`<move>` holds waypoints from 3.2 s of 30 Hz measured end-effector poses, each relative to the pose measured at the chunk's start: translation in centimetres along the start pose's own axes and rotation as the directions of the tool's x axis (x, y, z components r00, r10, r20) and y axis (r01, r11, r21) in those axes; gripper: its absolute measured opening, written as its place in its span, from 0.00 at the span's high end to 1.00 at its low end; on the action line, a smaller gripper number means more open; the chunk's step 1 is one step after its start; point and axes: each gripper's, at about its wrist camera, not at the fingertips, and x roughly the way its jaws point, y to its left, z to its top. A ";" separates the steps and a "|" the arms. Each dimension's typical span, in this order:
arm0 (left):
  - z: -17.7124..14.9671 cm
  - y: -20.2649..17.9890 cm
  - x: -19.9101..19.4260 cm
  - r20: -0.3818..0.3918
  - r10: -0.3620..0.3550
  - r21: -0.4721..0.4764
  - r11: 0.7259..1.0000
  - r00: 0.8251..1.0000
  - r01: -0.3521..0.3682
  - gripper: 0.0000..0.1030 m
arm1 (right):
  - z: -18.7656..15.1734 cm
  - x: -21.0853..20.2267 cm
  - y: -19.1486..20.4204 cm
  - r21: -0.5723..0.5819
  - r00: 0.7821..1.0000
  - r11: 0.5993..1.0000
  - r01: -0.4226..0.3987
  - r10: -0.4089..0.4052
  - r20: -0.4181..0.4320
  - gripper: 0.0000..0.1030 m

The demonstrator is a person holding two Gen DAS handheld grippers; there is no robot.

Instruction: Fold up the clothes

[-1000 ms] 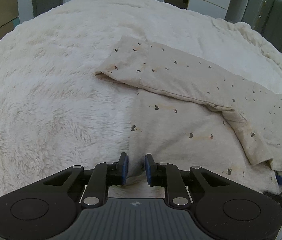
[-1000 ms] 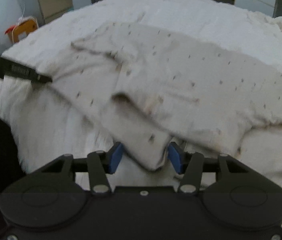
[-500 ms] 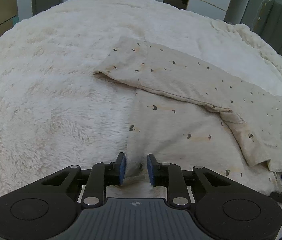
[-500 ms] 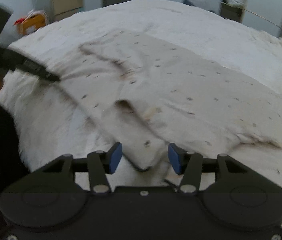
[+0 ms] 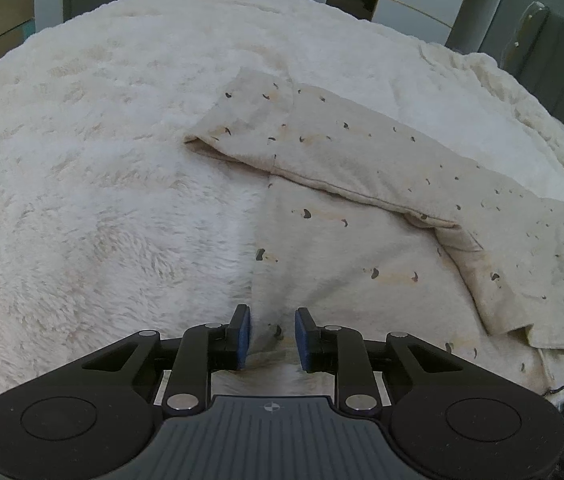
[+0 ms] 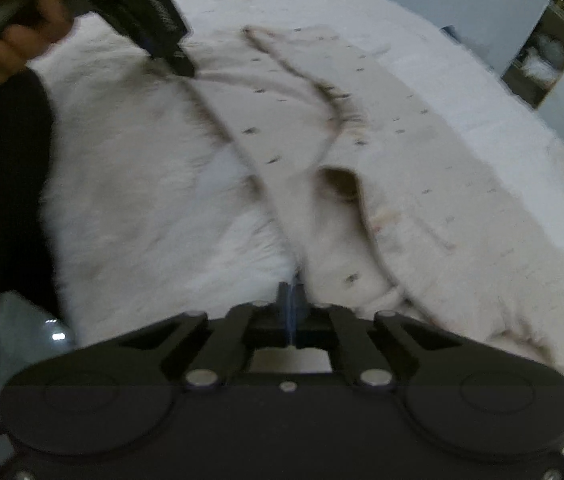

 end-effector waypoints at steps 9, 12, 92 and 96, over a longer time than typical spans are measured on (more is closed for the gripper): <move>-0.1 0.5 -0.1 0.006 -0.030 -0.038 0.999 1.000 0.030 0.72 | -4.9 -5.5 -15.2 0.595 0.985 0.797 0.102 -0.164 0.051 0.65; 0.0 0.5 0.0 0.005 -0.026 -0.045 0.999 1.000 0.026 0.71 | -9.6 -6.7 -23.0 0.784 0.953 0.584 0.211 -0.303 -0.031 0.65; 23.9 6.5 14.8 0.041 -0.032 0.338 0.941 0.999 0.016 0.33 | 11.2 8.6 17.6 -0.160 0.949 0.973 0.164 -0.112 0.294 0.93; 23.9 6.1 14.9 0.031 -0.046 0.360 0.932 0.998 0.032 0.33 | 11.6 8.3 17.7 -0.152 0.944 0.971 0.186 -0.134 0.302 0.61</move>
